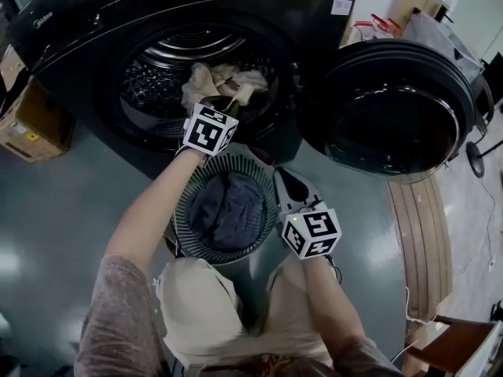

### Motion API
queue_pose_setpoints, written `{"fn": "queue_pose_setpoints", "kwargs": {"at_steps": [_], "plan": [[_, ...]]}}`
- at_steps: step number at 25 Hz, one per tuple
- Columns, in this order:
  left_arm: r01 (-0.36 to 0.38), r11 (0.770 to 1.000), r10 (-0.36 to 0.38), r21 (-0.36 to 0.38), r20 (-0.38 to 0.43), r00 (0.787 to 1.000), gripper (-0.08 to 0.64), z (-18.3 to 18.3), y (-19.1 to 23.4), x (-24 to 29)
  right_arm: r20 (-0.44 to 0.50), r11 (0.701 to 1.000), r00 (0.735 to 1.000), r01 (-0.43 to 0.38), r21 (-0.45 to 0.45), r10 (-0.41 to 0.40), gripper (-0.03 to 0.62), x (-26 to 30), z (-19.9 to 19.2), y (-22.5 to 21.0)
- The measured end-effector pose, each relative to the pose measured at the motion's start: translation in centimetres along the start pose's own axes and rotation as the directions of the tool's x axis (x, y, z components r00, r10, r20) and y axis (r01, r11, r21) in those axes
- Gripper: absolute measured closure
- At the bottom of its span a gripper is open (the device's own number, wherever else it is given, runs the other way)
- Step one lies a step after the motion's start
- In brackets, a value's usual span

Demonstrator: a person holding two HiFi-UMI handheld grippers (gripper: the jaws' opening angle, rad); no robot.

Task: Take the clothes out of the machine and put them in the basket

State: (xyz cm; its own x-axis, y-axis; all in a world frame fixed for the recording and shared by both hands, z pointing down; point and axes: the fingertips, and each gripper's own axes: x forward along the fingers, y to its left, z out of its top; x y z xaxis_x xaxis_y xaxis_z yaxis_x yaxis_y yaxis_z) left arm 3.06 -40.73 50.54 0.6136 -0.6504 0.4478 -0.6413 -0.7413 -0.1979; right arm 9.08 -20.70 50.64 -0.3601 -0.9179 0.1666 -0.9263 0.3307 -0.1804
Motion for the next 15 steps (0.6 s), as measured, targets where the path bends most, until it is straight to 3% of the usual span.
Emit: {"fn": "queue_pose_setpoints", "kwargs": {"at_steps": [8,15], "plan": [[0.011,0.99,-0.006,-0.142,0.036,0.999,0.535,-3.0,-0.8,-12.4,-0.002,0.998,0.998,-0.065,0.014,0.065,0.595,3.3,-0.8,1.9],[0.033,0.986,-0.031,-0.162,0.018,0.999,0.535,-4.8,-3.6,-19.5,0.021,0.995,0.998,-0.059,0.079,0.058,0.595,5.0,-1.2,1.0]]}}
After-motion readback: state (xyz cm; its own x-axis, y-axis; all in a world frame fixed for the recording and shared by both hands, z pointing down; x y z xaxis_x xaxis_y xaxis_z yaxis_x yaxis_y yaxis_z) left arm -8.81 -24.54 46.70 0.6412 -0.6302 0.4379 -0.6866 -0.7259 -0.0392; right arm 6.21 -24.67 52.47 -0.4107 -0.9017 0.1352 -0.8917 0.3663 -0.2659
